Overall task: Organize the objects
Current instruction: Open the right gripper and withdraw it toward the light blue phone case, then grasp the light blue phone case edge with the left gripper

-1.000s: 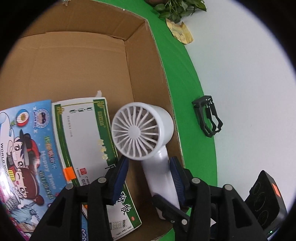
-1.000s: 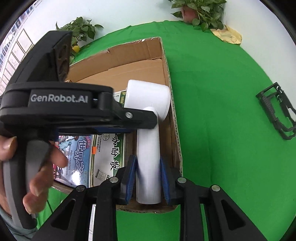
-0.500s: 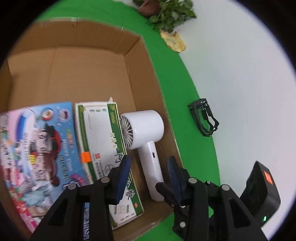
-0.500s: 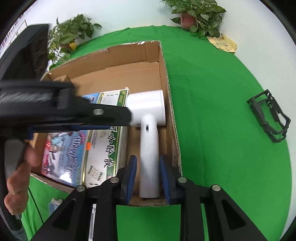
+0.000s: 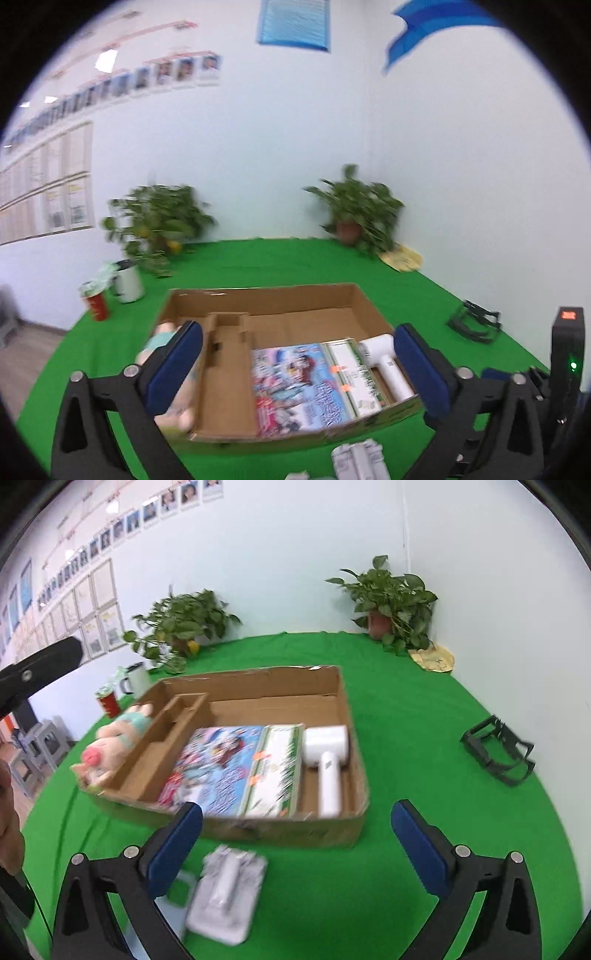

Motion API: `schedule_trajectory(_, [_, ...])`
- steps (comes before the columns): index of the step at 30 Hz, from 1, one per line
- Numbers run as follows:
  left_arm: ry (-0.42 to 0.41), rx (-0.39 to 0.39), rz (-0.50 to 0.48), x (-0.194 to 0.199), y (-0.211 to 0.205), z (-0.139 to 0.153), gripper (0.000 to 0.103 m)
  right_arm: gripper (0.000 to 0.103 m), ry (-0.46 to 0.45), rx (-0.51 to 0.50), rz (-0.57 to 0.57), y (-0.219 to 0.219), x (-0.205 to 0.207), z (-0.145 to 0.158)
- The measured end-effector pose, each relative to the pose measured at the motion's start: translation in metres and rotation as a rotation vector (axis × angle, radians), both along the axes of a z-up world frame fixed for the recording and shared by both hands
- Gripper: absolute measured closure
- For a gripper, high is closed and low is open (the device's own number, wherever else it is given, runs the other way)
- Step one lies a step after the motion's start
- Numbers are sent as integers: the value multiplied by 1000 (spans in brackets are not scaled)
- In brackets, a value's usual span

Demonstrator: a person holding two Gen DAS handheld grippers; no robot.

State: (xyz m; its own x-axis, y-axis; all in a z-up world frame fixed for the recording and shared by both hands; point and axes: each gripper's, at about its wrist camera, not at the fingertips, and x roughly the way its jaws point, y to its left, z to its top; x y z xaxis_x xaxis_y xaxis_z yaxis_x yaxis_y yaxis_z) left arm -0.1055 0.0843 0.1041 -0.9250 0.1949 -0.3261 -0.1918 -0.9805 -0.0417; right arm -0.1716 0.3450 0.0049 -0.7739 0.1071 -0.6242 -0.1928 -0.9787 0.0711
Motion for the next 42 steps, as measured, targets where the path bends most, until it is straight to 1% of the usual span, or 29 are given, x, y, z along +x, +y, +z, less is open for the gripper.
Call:
schedule_trajectory(2, [9, 20, 46, 30, -14, -12, 0, 0, 28, 13, -5, -18, 28, -5])
schedule_trajectory(5, [-10, 39, 116, 58, -26, -34, 0, 0, 78, -12, -11, -38, 67, -15])
schedule_trajectory(7, [-47, 17, 154, 73, -34, -50, 0, 0, 77, -28, -2, -53, 91, -25])
schedule_trajectory(10, [-98, -48, 166, 89, -35, -69, 0, 0, 57, 1, 18, -68, 116, -38])
schedule_trajectory(12, [-137, -98, 183, 93, -32, -79, 0, 0, 61, -30, 28, -71, 130, -44])
schedule_trajectory(14, [-168, -120, 209, 94, -31, -88, 0, 0, 48, -58, 43, -75, 140, -52])
schedule_trajectory(16, [-175, -137, 189, 101, -29, -95, 1, 0, 19, -64, 54, -81, 147, -61])
schedule_trajectory(17, [-184, -157, 183, 103, -26, -98, 1, 0, 11, -63, 59, -84, 150, -65])
schedule_trajectory(19, [-172, -185, 173, 107, -21, -97, 1, 0, 0, -61, 75, -92, 157, -71])
schedule_trajectory(21, [-153, -196, 154, 112, -18, -96, 1, 0, -1, -52, 83, -94, 157, -73])
schedule_trajectory(23, [-147, -182, 135, 112, -18, -97, 1, 0, 1, -37, 84, -98, 159, -77])
schedule_trajectory(27, [-212, -149, 113, 98, -25, -108, 7, 0, -23, -39, 100, -99, 153, -82])
schedule_trajectory(29, [-251, -131, 113, 91, -30, -118, 7, 2, -30, -50, 104, -98, 148, -82])
schedule_trajectory(30, [-278, -128, 121, 86, -31, -124, 10, 9, -36, -60, 103, -97, 145, -84])
schedule_trajectory(31, [-305, -128, 128, 82, -33, -130, 15, 14, -47, -73, 102, -95, 142, -85])
schedule_trajectory(32, [-332, -125, 124, 79, -33, -136, 18, 20, -60, -79, 97, -95, 138, -87])
schedule_trajectory(34, [-382, -111, 97, 74, -34, -147, 26, 21, -89, -93, 93, -96, 130, -91])
schedule_trajectory(36, [-418, -88, 77, 70, -34, -156, 27, 24, -106, -103, 103, -98, 123, -95])
schedule_trajectory(38, [-436, -77, 52, 68, -32, -160, 31, 24, -111, -102, 111, -101, 117, -97])
schedule_trajectory(39, [-443, -76, 40, 67, -31, -162, 37, 25, -118, -106, 115, -102, 113, -99])
schedule_trajectory(42, [-487, -67, 27, 61, -30, -169, 46, 32, -155, -124, 116, -104, 103, -106])
